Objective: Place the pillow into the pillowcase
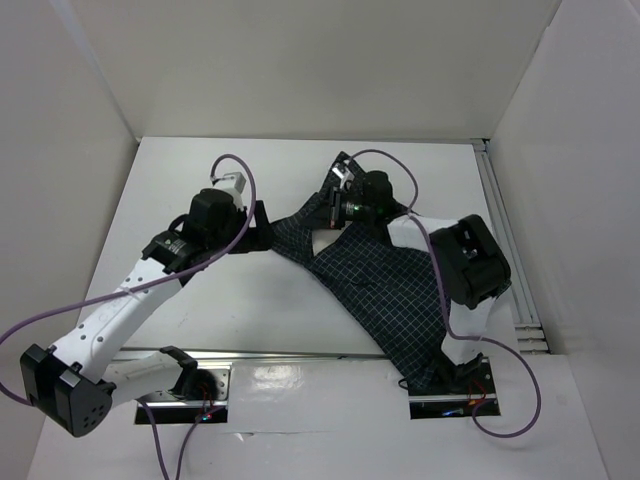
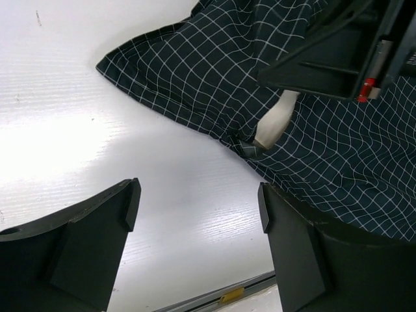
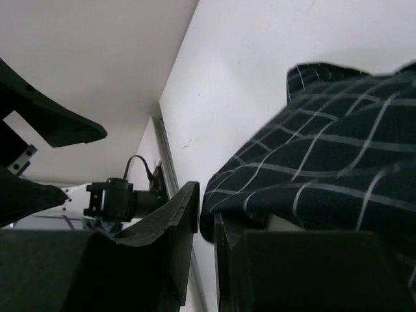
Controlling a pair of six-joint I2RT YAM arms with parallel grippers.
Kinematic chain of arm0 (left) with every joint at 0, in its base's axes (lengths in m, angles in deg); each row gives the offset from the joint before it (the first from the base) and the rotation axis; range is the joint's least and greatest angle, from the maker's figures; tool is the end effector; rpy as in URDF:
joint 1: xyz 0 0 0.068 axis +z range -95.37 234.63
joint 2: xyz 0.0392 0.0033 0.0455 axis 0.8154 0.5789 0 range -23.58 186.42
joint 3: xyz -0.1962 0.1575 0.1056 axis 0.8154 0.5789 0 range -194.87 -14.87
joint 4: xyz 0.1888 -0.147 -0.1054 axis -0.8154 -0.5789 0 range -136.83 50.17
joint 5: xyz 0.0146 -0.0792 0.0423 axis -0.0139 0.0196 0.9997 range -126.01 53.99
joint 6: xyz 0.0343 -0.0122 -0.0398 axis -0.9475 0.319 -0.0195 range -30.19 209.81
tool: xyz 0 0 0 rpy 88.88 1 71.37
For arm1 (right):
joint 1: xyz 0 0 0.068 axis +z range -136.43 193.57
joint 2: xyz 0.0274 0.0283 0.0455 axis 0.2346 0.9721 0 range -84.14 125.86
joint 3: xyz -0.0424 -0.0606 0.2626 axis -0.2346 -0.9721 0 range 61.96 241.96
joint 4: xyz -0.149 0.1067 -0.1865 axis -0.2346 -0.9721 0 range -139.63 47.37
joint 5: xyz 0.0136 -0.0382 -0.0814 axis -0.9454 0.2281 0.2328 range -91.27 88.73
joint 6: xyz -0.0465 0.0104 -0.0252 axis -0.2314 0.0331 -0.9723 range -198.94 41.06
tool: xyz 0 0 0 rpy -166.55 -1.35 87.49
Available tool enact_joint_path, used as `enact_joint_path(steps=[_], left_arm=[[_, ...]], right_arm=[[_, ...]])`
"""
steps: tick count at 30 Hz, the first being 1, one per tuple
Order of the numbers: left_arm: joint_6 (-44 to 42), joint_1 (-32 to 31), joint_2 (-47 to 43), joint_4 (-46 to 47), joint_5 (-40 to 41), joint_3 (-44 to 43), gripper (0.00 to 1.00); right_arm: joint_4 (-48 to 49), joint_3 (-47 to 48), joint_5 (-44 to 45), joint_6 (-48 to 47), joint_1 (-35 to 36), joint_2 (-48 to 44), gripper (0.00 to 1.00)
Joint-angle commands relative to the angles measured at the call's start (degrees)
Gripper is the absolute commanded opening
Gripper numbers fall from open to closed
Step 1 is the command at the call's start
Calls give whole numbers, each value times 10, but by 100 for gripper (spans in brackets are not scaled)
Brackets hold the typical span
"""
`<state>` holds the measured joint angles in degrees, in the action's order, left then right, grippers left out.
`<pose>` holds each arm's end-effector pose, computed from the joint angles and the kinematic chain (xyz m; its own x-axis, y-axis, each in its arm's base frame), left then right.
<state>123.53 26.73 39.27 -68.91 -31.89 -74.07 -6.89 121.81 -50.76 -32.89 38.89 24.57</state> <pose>0.2133 -0.1101 0.3335 -0.6268 -0.2947 -0.7213 0.0784 0.8972 -0.4347 0.3552 0.1979 0.1966 -0.8242 0.1273 -0.5519 -0.5098 0.2575 0.8208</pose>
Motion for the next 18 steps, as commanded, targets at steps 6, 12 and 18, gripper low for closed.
enact_joint_path(steps=[6,12,18], left_arm=[[6,1,29,59,-24,2,91],[0,1,66,68,-37,-14,91],[-23,1,111,81,-89,-27,100]], right_arm=[[-438,17,139,-180,-23,-204,19],[-662,32,351,-189,-23,-277,13],[-669,58,364,-214,-28,-258,25]])
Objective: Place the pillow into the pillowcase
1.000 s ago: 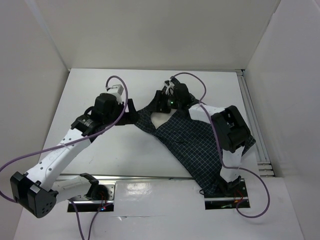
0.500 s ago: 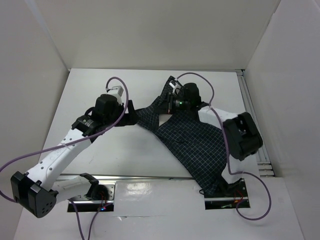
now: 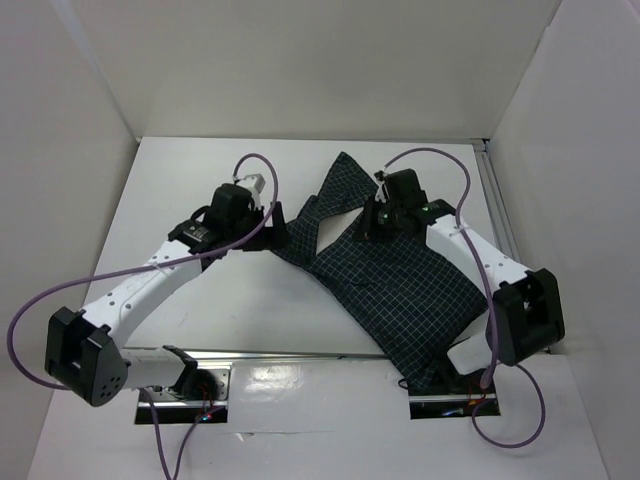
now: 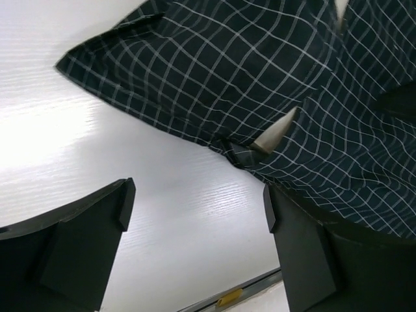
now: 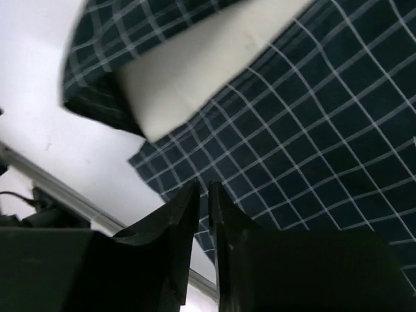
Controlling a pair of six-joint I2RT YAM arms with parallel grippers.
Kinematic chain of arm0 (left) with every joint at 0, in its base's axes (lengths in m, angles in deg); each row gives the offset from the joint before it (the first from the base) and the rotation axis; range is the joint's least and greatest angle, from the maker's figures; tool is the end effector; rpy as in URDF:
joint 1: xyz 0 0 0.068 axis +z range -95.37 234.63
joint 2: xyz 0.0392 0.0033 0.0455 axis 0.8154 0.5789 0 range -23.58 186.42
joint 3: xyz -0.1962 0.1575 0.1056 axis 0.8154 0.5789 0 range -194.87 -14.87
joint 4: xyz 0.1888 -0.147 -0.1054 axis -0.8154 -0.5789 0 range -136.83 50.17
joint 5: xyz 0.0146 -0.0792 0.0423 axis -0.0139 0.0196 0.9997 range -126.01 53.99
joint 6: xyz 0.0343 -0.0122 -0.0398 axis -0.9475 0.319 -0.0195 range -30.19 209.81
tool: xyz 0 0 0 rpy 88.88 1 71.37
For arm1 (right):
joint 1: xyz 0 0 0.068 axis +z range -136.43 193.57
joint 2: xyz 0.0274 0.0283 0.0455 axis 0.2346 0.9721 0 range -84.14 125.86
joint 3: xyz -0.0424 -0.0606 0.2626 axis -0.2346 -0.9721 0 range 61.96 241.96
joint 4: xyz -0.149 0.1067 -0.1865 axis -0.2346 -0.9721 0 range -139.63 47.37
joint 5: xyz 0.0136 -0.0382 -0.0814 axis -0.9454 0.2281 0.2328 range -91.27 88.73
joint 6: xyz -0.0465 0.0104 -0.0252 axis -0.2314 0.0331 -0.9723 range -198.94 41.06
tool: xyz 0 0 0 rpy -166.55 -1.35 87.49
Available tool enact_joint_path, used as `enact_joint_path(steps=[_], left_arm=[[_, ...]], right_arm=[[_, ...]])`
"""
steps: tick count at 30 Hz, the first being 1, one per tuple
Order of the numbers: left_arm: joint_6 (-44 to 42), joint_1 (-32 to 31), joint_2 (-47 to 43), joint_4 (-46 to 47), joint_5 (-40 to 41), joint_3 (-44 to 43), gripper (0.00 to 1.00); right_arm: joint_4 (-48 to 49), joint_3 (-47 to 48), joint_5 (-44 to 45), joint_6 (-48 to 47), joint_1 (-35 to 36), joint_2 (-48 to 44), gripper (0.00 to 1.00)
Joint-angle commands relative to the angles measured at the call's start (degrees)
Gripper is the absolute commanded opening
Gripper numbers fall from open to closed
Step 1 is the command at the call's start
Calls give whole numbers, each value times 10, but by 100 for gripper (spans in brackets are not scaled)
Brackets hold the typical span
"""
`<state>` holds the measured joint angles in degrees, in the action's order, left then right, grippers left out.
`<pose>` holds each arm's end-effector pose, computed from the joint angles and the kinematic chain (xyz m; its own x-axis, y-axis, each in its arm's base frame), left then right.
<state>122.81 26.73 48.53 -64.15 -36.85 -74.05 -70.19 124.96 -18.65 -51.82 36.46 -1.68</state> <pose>0.2457 -0.1308 0.3020 -0.7090 -0.2409 -0.6628 0.1096 0.8908 -0.4409 0.2815 0.1303 0.2712 -0.8545 0.1113 -0.5073 -0.1904 0.8417 0.5053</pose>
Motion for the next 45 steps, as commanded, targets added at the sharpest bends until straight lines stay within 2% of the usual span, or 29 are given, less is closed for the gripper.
enact_joint_path(steps=[1,2,4,5,6,7,8,10,12,14,16,19,20,21,25,28,29,31,32,33,35,36,37,41,45], left_arm=[[-24,1,27,41,-62,-27,97],[-24,-12,34,47,-68,-27,96],[-24,-28,59,73,-93,-20,92],[-14,-38,68,80,-84,-13,92],[-7,-61,79,86,-71,-13,92],[7,-72,92,86,-37,-22,92],[17,-82,121,86,-17,-30,92],[29,-101,158,66,29,-76,92],[35,-115,210,48,55,-109,90],[45,-115,238,32,72,-151,84],[45,-115,267,27,78,-158,76],[51,-115,289,22,84,-170,44],[51,-115,290,22,84,-170,16],[58,-115,297,14,84,-170,1],[59,-115,297,12,92,-151,0],[44,-115,264,38,59,-109,0],[36,-115,255,52,39,-86,0],[36,-115,226,59,33,-63,0],[30,-115,218,66,27,-49,0],[23,-115,211,66,27,-49,0],[16,-115,196,60,27,-44,0],[16,-115,196,59,34,-44,0],[10,-115,190,59,34,-44,0],[4,-115,177,65,-7,-25,0],[-2,-115,145,70,-28,32,0]], right_arm=[[-26,47,43,-30,-4,9,25],[-10,57,53,-30,-4,16,25],[-10,95,89,-57,-4,43,36],[17,95,102,-71,-4,51,43],[23,101,154,-78,-4,69,50],[36,101,169,-114,-4,77,66],[46,106,191,-120,-4,86,73],[42,128,293,-107,-4,115,74],[88,135,258,-129,-9,139,75],[88,182,238,-146,-15,168,77],[69,221,276,-146,-15,213,77],[69,271,305,-166,-27,255,77],[69,284,305,-167,-32,263,77],[69,284,305,-174,-32,269,77],[68,275,360,-197,-32,277,77],[90,247,327,-220,-53,268,77],[90,247,278,-220,-64,268,54],[82,247,222,-215,-71,268,16],[82,247,208,-215,-78,268,6],[82,247,198,-215,-78,273,3],[63,262,177,-215,-89,280,11],[63,267,177,-215,-89,287,9],[63,267,177,-215,-89,287,0],[86,268,169,-200,-100,274,0],[106,280,164,-178,-126,266,0]])
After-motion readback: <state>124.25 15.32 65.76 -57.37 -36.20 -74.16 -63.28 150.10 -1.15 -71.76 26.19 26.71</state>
